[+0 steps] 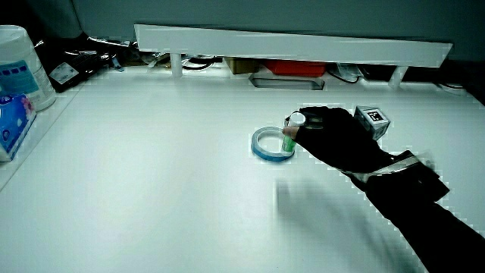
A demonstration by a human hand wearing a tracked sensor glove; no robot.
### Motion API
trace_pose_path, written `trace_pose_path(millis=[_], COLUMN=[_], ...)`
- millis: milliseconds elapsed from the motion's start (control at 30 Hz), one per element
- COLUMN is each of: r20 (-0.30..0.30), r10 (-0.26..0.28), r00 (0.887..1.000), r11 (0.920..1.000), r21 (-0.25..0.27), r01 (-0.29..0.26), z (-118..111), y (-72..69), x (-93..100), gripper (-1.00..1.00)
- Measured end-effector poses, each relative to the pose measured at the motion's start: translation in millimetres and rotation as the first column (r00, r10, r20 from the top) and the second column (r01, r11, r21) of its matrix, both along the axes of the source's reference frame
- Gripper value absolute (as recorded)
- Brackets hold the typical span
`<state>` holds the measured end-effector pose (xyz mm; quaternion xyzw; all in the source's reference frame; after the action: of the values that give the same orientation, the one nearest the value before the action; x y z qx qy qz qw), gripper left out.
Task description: Place glue stick
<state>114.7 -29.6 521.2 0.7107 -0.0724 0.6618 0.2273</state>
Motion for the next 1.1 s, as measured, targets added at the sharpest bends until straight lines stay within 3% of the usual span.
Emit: trace_pose_path(millis=[67,333,500,633,833,1100], r20=[-0.01,-0.064,-0.018,-0.035,-0.01,-0.008], r10=[-0.005,-0.012,0.007,-0.005,0.006,-0.001], r00=[1.0,0.998,1.0,0.999,1.0,1.0], r11=[1.0,0.9938,0.9879,0.9883,0.9851,0.9848], r21=[0.002,-0.111,-0.155,-0.152,-0.172,-0.174], r01=[0.005,0.005,-0.01,-0.001,-0.007,0.0], z=[13,44,56,57,59,59], y=[1.3,12.3,17.1,16.7,17.8,18.1], x=[-2.8,-10.9,-12.3,-13.9,-13.3,-12.7], gripper=[0.0,0.0,0.0,0.0,0.0,-0.24])
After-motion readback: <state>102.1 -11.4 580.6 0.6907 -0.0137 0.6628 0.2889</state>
